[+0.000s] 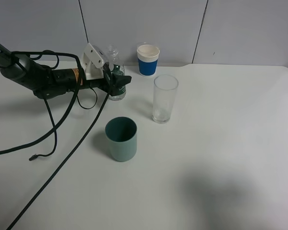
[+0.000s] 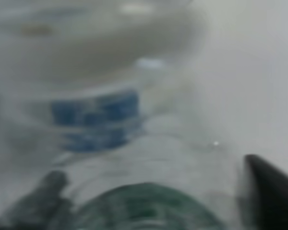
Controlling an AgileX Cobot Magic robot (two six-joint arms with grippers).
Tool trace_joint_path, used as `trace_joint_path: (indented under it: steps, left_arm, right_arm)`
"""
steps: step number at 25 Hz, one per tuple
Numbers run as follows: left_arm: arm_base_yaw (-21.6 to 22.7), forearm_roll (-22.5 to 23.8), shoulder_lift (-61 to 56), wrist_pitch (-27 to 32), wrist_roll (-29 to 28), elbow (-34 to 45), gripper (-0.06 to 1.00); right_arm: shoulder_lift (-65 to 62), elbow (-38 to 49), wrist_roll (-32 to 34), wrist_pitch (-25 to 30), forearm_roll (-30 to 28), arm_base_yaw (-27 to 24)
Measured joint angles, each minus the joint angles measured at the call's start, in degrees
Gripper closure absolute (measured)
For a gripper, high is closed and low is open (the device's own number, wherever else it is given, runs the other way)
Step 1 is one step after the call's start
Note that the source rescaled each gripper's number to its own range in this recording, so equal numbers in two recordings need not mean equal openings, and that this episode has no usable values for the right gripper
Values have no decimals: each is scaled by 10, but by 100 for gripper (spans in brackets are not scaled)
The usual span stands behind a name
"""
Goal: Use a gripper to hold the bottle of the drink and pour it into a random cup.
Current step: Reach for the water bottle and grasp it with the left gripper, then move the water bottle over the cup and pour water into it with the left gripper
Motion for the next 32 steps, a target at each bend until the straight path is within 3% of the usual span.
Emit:
trace_joint_path:
  steps: [15,25,32]
  left_arm:
    - [-1,11,-11,14,-37,-1,92]
    - [-1,13,-99,101,-64,0,92]
    - [-5,13,-169,201,-88,1,92]
  right_arm:
    - [0,0,0,0,0,0]
    - [0,0,0,0,0,0]
    - [0,0,0,0,0,0]
